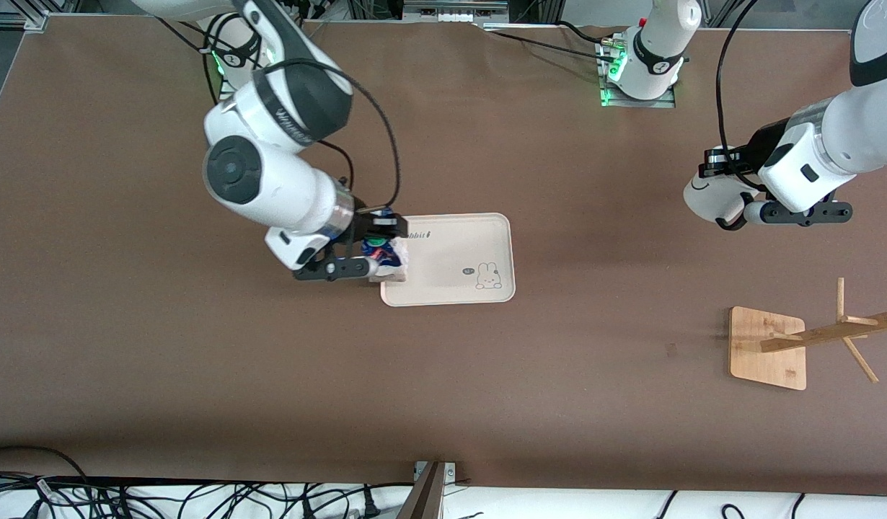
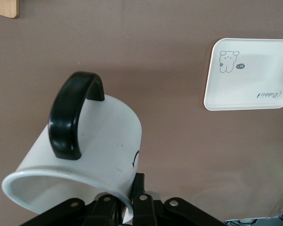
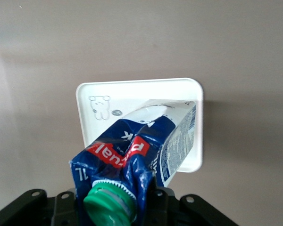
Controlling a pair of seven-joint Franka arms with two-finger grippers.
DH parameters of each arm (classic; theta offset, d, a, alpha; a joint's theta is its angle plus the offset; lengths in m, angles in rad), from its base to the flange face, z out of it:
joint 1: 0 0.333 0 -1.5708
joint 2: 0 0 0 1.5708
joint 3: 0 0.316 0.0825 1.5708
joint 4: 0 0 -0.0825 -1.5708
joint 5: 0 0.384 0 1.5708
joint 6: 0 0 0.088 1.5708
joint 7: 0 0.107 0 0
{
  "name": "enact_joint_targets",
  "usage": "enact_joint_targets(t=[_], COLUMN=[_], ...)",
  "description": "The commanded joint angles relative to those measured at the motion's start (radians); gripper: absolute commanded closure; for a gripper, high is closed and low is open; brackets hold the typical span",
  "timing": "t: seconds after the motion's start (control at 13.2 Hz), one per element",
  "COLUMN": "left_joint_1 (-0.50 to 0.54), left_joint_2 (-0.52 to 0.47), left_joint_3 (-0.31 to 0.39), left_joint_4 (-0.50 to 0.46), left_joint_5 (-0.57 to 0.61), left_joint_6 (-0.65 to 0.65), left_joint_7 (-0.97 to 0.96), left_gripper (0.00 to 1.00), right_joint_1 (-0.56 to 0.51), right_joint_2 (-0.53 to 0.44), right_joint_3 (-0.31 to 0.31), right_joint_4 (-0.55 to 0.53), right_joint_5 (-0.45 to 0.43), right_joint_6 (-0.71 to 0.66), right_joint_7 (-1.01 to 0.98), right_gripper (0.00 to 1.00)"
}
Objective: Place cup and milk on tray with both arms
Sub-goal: 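Carry the milk carton onto the white tray with the right gripper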
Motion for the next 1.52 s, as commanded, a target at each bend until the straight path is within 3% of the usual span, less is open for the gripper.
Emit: enact_joint_targets(t=[0.0,0.38,1.36,1.44], left_joint_1=[-0.003,-0.003,-0.003,-0.003], left_joint_2=[0.017,0.019,0.019,0.019], left_joint_3=[-0.004,-0.004,-0.004,-0.003], left_joint_4=[0.041,0.041,0.042,0.042], left_joint_5=[0.025,0.025,0.023,0.025], left_joint_6=[-0.031,-0.031,-0.033,-0.031], left_joint_7=[-0.01,-0.01,-0.01,-0.012], left_gripper=[1.0,1.0,1.0,1.0], right_joint_1=[0.029,0.062,0.045,0.047], right_joint_2=[0.048,0.135,0.135,0.134], right_joint_3=[-0.013,-0.013,-0.016,-0.016], right_joint_4=[-0.01,-0.021,-0.108,-0.108], right_joint_5=[0.035,0.054,0.048,0.046], right_joint_6=[0.091,0.173,0.144,0.137], right_joint_7=[0.063,0.066,-0.038,-0.042], right_gripper=[0.68,0.68,0.66,0.62])
